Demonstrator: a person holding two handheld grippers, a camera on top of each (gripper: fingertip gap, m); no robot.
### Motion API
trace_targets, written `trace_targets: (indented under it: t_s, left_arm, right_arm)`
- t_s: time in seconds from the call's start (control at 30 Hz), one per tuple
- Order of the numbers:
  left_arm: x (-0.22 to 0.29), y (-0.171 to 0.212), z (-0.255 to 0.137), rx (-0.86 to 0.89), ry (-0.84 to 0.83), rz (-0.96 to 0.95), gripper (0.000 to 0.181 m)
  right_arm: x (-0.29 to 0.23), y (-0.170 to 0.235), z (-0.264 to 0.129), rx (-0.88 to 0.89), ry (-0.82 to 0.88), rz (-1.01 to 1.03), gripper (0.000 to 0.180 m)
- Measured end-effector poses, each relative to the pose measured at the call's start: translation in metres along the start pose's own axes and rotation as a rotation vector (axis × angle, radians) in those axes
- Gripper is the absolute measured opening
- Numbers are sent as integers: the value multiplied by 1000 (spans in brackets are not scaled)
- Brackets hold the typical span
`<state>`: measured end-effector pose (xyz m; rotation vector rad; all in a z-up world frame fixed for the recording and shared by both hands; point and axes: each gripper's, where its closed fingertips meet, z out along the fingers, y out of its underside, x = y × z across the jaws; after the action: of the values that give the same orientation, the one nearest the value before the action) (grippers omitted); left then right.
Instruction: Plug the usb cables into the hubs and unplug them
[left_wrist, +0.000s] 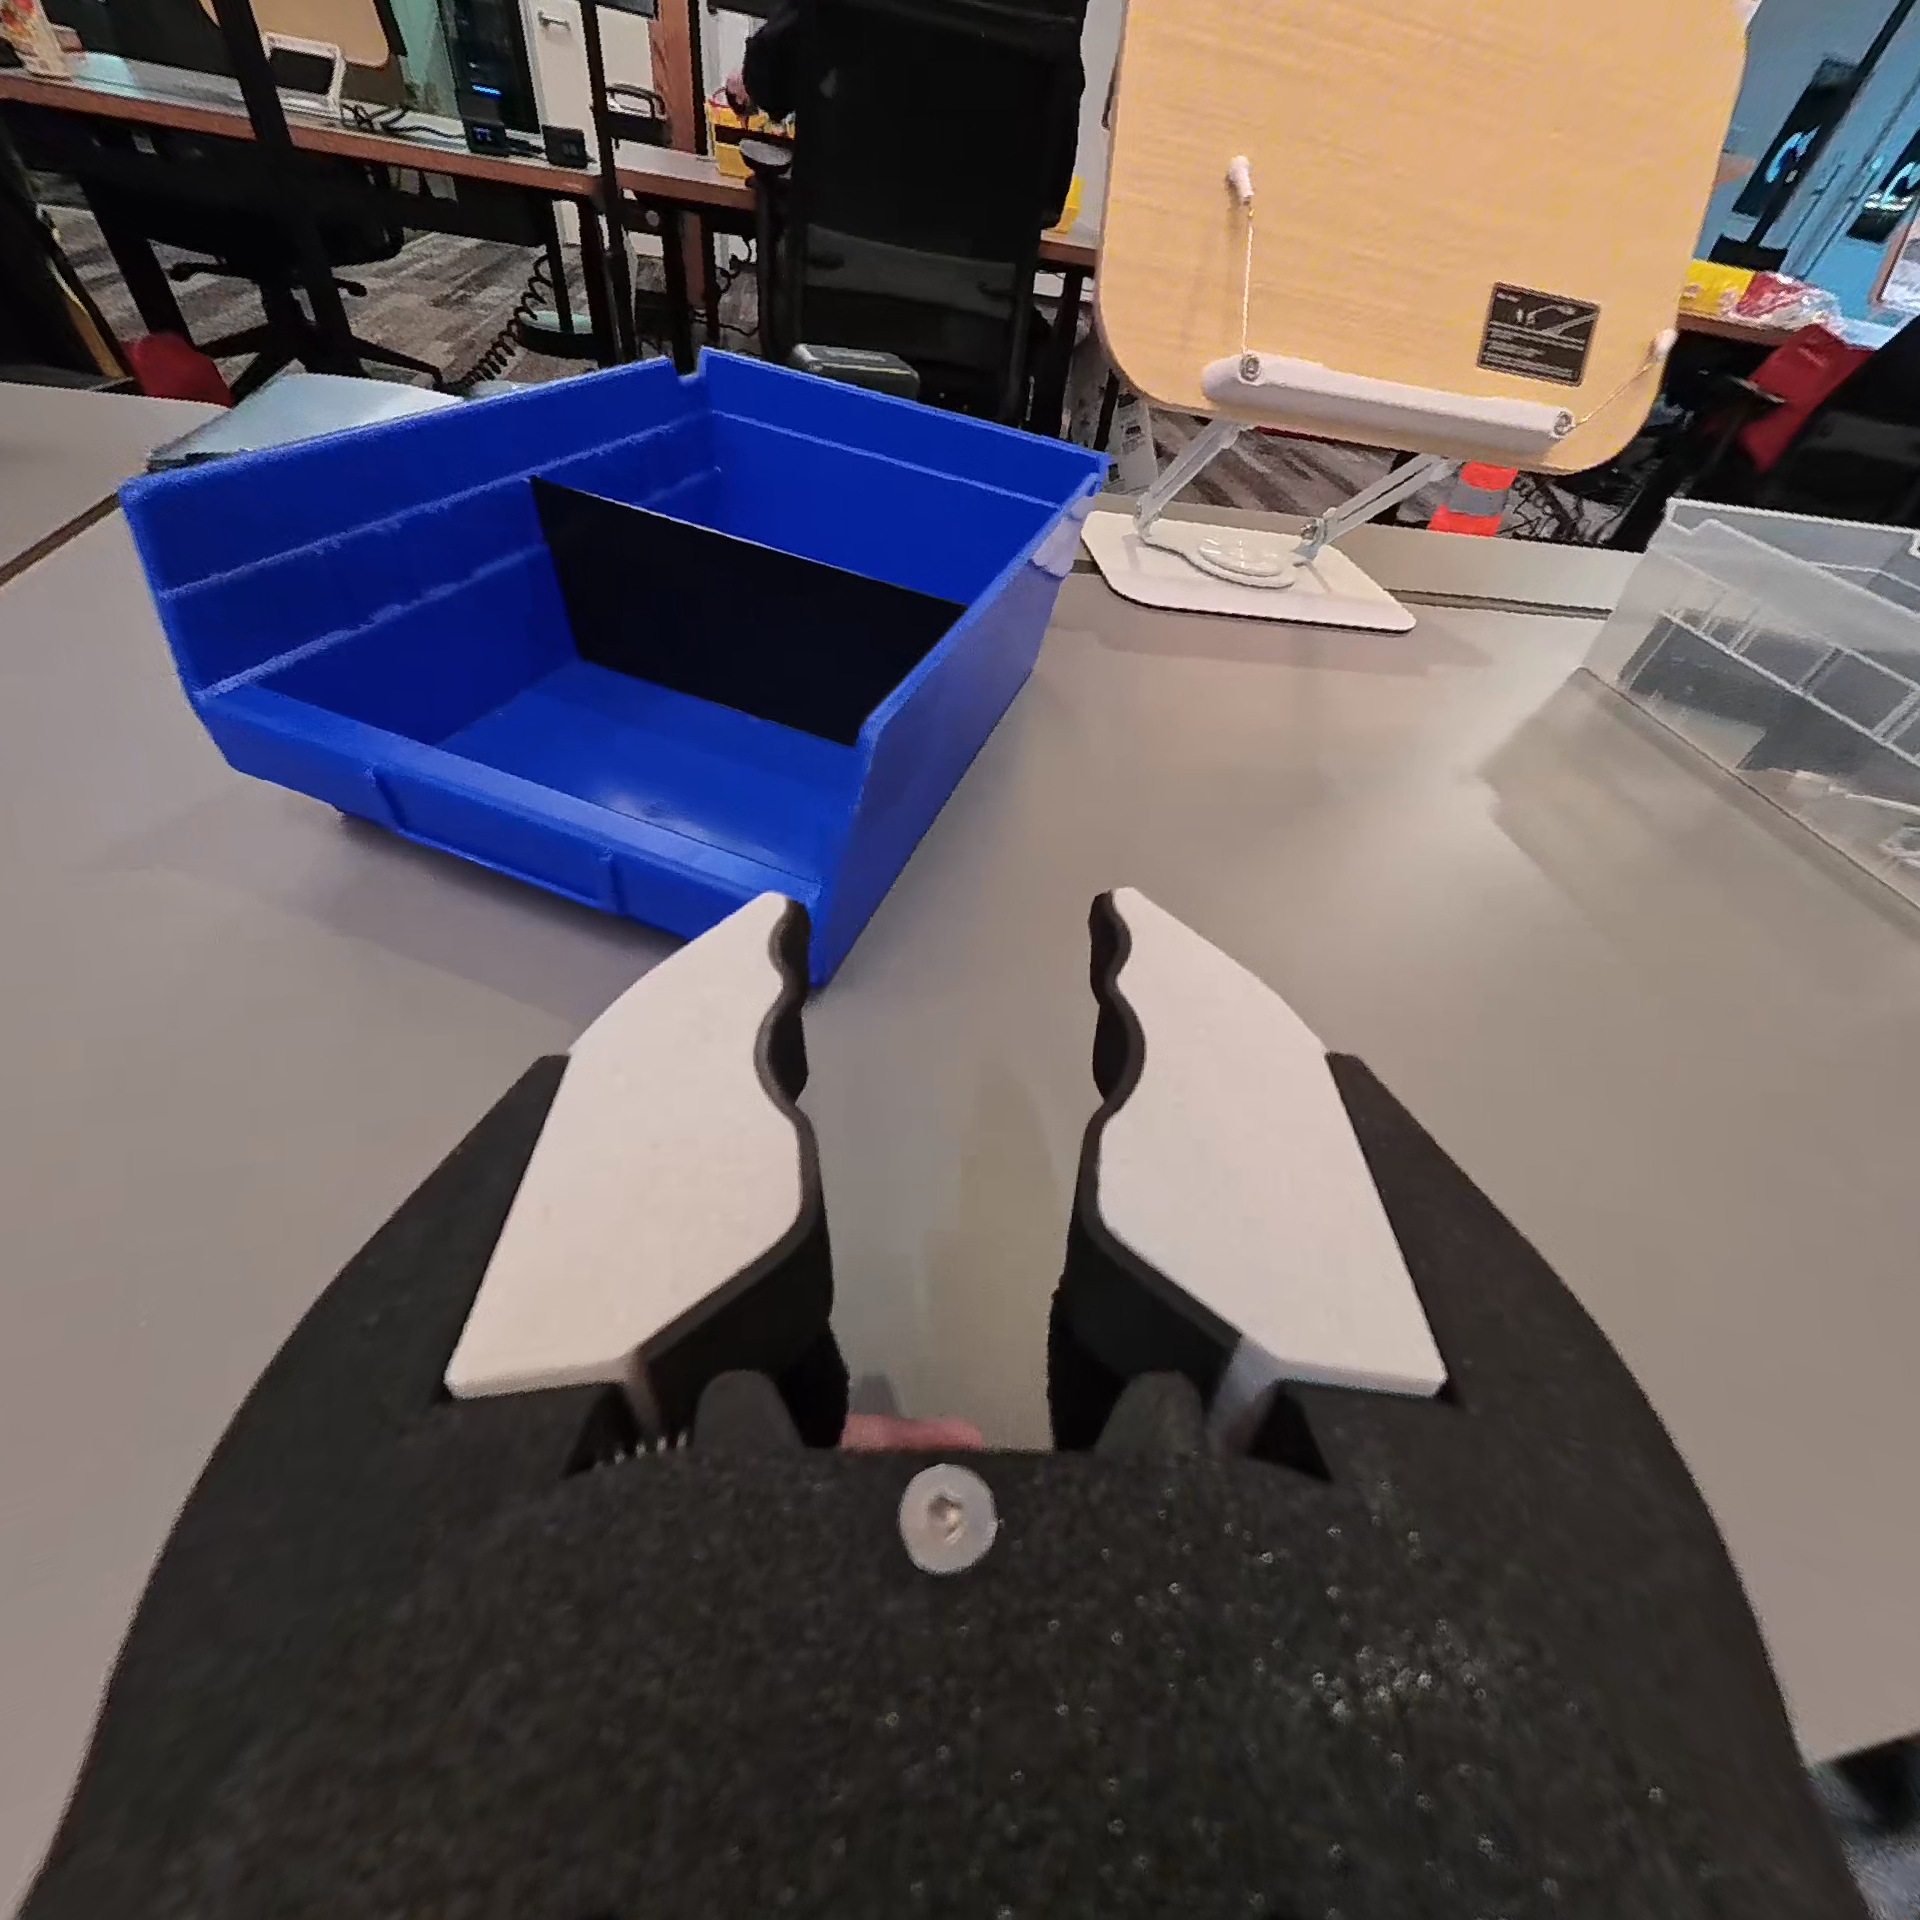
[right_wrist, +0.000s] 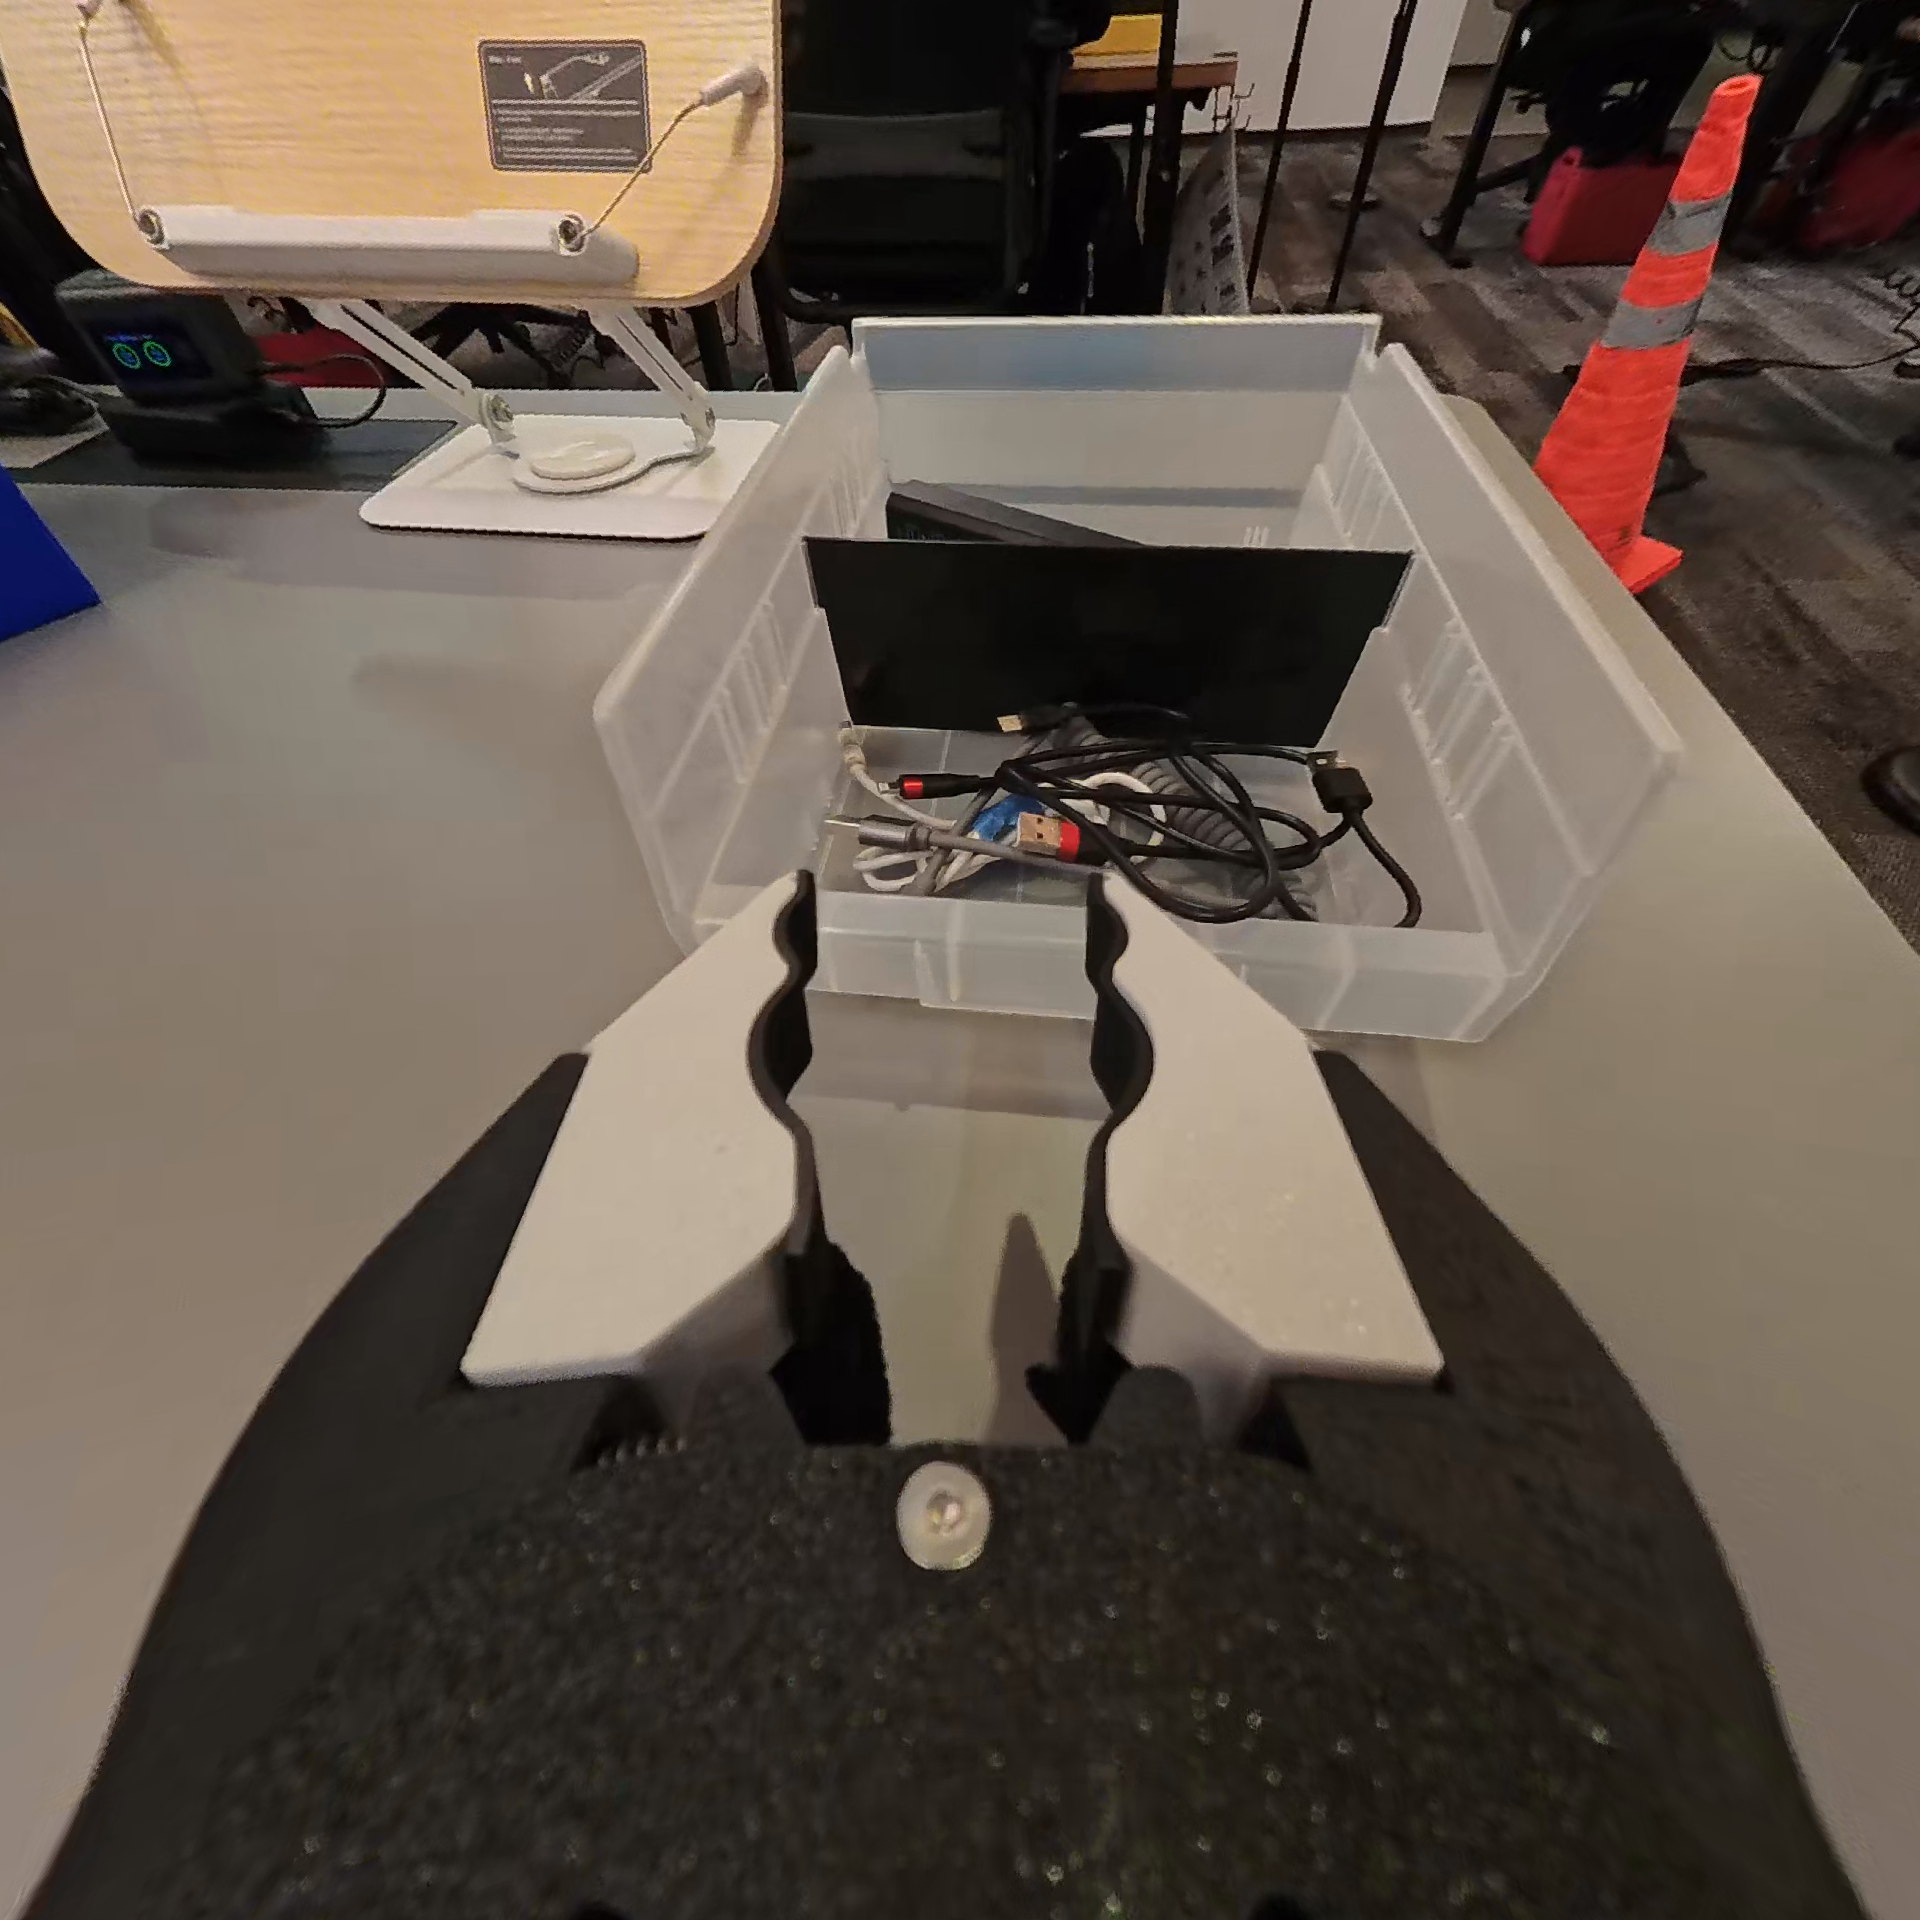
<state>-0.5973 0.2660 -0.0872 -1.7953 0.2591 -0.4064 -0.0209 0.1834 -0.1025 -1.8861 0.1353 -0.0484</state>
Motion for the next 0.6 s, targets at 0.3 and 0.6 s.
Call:
trace_targets:
  t_s: [0.3,0.6]
  left_arm:
    - [-44,15,32,-114,63,97,40]
    - [-56,21,31,-134,-2,131,45]
  right_arm:
    - [-2,8,1,-29,-11,-22,51]
    - [-5,13,3,-49,-16,-31,51]
